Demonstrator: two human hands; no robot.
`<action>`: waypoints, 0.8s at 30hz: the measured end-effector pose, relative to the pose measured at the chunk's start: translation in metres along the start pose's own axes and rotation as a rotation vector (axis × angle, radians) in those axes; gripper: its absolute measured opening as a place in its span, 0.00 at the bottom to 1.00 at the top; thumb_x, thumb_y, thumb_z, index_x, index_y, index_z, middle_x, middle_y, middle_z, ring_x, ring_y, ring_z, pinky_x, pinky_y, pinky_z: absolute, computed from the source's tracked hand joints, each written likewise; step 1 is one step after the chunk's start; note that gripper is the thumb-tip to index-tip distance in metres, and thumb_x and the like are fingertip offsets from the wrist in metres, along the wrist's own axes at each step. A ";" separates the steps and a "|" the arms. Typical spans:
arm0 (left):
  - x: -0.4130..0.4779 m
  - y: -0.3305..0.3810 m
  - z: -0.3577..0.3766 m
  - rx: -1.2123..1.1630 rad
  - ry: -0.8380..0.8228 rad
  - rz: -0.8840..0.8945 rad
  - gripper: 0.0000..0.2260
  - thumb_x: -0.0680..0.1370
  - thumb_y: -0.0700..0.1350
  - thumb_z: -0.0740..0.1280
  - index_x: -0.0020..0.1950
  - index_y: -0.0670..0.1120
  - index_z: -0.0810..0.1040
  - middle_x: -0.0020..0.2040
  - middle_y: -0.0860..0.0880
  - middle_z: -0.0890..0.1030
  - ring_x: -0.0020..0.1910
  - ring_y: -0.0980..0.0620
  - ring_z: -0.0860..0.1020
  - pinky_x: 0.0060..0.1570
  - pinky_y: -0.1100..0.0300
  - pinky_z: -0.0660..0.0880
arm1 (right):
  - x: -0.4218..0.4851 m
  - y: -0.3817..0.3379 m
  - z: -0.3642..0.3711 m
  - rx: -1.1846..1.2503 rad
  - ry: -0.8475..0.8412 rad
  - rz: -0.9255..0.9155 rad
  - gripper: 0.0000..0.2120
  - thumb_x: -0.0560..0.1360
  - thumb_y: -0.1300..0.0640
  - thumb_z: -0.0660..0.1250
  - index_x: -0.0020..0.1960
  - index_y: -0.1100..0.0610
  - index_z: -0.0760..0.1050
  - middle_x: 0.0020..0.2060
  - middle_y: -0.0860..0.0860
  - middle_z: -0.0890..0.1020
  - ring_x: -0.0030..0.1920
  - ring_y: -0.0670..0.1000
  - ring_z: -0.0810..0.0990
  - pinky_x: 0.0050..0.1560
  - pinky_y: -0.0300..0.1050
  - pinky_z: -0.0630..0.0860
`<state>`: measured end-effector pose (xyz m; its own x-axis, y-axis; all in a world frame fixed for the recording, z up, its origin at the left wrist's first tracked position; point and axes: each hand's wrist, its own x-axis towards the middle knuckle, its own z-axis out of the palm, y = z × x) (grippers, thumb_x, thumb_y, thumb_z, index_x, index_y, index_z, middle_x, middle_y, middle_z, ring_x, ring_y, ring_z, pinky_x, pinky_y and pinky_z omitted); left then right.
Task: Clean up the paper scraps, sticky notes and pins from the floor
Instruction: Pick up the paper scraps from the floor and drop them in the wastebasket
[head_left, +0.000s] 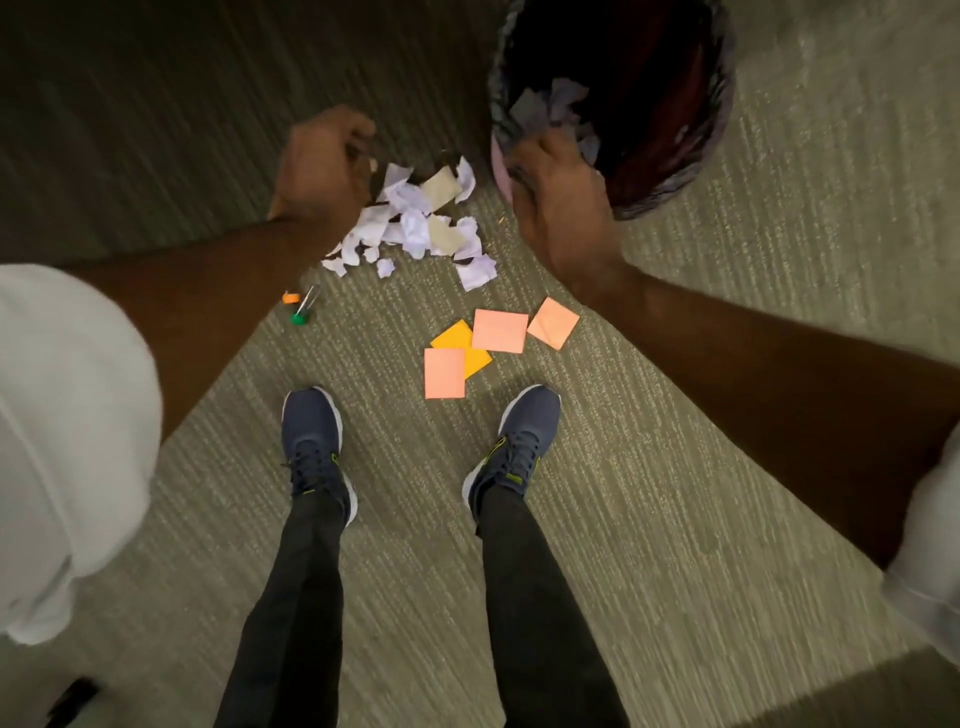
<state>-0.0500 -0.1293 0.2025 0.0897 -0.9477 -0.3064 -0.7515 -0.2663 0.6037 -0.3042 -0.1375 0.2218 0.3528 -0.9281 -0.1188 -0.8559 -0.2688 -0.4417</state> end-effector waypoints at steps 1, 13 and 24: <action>-0.004 -0.016 -0.001 0.006 -0.003 -0.017 0.14 0.76 0.38 0.64 0.61 0.41 0.79 0.53 0.42 0.83 0.51 0.52 0.80 0.55 0.59 0.76 | -0.001 -0.005 0.013 0.006 -0.033 -0.008 0.11 0.77 0.61 0.61 0.57 0.59 0.77 0.55 0.59 0.76 0.49 0.63 0.79 0.43 0.53 0.76; -0.030 -0.164 0.072 0.077 -0.218 -0.069 0.19 0.72 0.50 0.68 0.61 0.46 0.79 0.63 0.42 0.78 0.61 0.44 0.78 0.63 0.51 0.74 | -0.010 -0.018 0.186 -0.072 -0.374 -0.081 0.23 0.73 0.62 0.69 0.66 0.54 0.71 0.68 0.56 0.71 0.59 0.61 0.78 0.58 0.54 0.77; 0.017 -0.218 0.138 0.278 -0.263 -0.133 0.48 0.70 0.49 0.78 0.81 0.46 0.52 0.79 0.40 0.54 0.76 0.36 0.61 0.75 0.47 0.61 | 0.054 -0.027 0.292 -0.390 -0.531 -0.358 0.44 0.74 0.56 0.73 0.80 0.57 0.50 0.77 0.64 0.56 0.75 0.69 0.56 0.69 0.66 0.67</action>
<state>0.0251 -0.0635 -0.0361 0.0550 -0.8210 -0.5683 -0.8957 -0.2921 0.3353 -0.1517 -0.1048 -0.0326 0.6855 -0.5439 -0.4840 -0.6914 -0.6946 -0.1988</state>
